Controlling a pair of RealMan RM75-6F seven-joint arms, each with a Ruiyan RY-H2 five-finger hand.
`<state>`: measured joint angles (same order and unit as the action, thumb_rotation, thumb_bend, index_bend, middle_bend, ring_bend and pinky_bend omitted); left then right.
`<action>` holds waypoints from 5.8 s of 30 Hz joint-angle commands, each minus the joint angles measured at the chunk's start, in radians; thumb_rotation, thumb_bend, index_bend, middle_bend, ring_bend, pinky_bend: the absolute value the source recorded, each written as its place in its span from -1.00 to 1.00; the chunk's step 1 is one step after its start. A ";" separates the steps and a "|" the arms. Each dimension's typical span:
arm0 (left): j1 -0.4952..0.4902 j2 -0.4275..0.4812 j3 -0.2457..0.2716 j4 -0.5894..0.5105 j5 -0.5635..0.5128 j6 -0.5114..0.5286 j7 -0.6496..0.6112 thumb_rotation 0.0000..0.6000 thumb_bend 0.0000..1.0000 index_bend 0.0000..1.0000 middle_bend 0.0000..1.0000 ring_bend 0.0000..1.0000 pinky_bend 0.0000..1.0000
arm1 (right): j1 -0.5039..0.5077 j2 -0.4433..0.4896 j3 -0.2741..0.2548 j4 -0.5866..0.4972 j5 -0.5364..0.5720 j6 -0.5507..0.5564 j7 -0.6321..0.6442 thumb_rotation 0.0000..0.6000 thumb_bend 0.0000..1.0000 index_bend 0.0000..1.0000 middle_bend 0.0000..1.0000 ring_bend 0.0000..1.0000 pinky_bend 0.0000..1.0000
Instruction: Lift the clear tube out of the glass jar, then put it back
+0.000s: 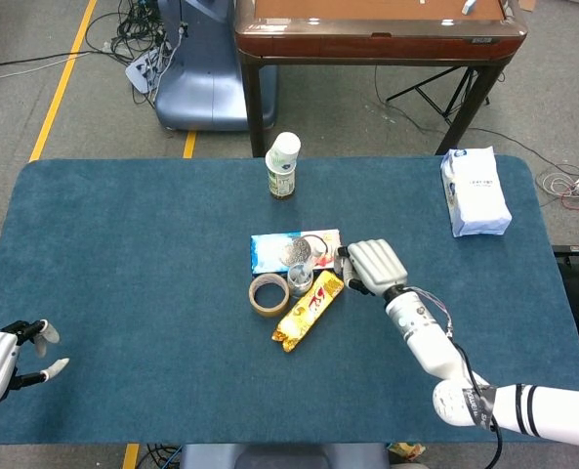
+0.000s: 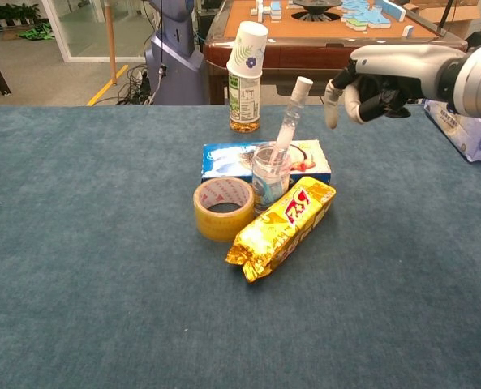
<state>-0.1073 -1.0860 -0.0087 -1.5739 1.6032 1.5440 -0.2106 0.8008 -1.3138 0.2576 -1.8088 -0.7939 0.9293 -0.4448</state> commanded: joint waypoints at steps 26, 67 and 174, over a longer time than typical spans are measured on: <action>0.011 0.014 -0.007 -0.002 -0.001 0.015 -0.028 1.00 -0.71 0.08 0.40 0.05 0.39 | 0.105 -0.061 0.002 0.070 0.069 0.031 -0.014 1.00 1.00 0.07 1.00 0.93 0.68; 0.019 0.021 -0.007 -0.005 0.003 0.022 -0.033 1.00 -0.71 0.08 0.40 0.05 0.39 | 0.116 -0.098 0.027 0.101 -0.007 0.095 0.091 1.00 1.00 0.07 1.00 0.93 0.68; 0.016 0.020 -0.001 -0.011 0.016 0.021 -0.031 1.00 -0.71 0.08 0.40 0.05 0.39 | 0.149 -0.196 0.128 0.236 0.297 -0.113 0.312 1.00 -0.20 -0.08 -0.57 -0.88 -0.63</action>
<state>-0.0911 -1.0655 -0.0099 -1.5853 1.6195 1.5652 -0.2421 0.9498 -1.5098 0.3859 -1.5729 -0.4969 0.8158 -0.1329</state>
